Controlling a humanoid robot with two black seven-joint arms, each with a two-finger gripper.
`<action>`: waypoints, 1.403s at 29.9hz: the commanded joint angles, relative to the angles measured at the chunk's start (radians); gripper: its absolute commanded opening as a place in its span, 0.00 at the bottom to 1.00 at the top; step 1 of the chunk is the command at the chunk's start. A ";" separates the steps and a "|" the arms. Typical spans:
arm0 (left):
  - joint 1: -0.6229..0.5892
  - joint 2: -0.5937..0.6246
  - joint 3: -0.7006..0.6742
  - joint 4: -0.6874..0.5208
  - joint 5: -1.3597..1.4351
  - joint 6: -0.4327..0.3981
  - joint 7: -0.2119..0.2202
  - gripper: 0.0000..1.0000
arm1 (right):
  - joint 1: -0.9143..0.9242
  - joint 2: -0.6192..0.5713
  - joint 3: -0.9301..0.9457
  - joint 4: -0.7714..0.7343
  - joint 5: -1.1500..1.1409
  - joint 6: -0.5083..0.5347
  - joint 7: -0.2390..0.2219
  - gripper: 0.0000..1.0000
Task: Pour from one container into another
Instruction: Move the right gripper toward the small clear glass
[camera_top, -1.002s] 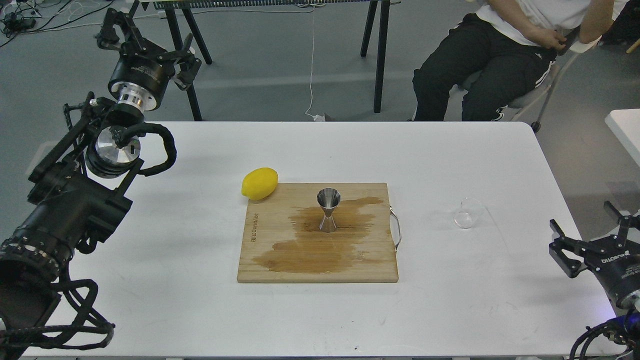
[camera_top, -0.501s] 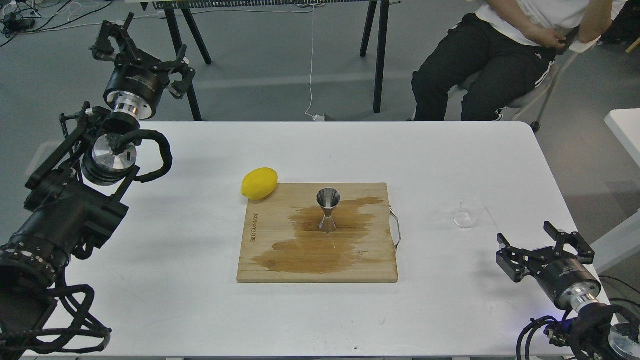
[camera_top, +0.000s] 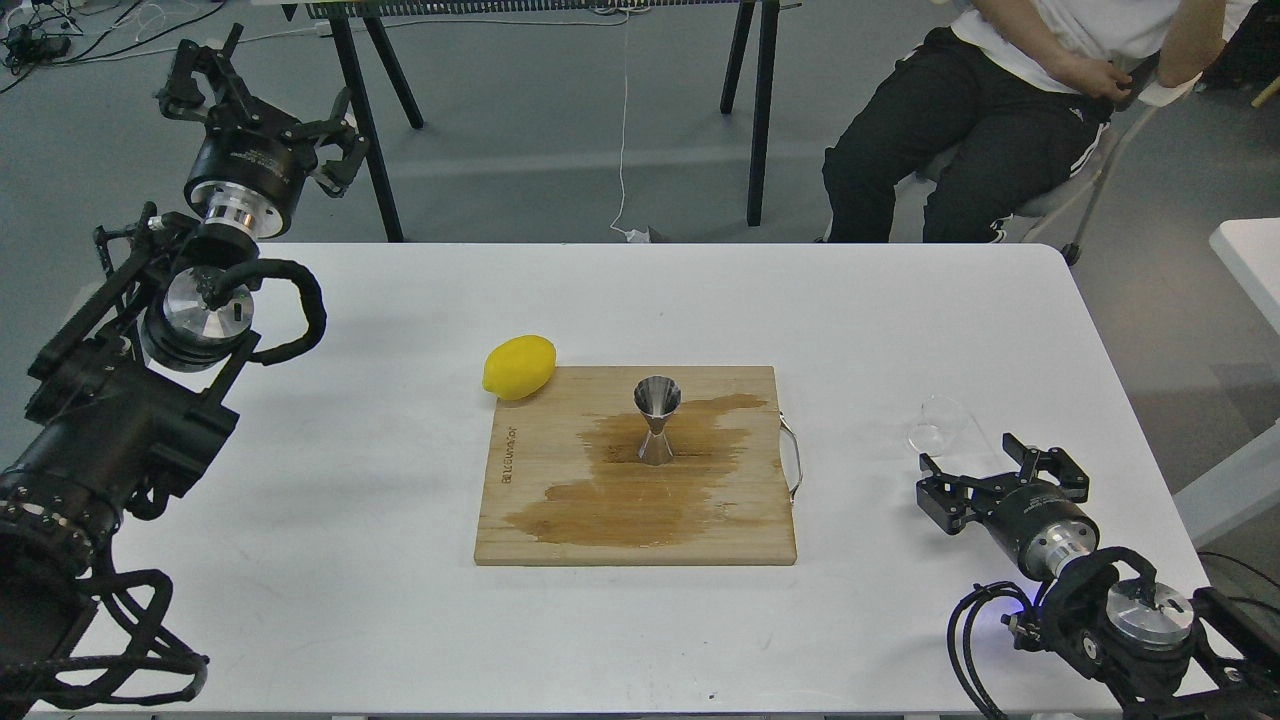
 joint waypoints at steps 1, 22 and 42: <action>0.002 -0.003 0.001 0.000 0.002 0.000 -0.009 1.00 | 0.048 0.034 -0.015 -0.062 -0.023 0.003 0.000 0.99; -0.005 -0.006 -0.001 0.000 0.002 0.014 -0.016 1.00 | 0.110 0.091 0.005 -0.143 -0.045 0.037 -0.009 0.63; -0.008 0.000 -0.001 0.000 0.004 0.017 -0.016 1.00 | 0.133 0.060 -0.023 0.013 -0.107 0.024 -0.006 0.41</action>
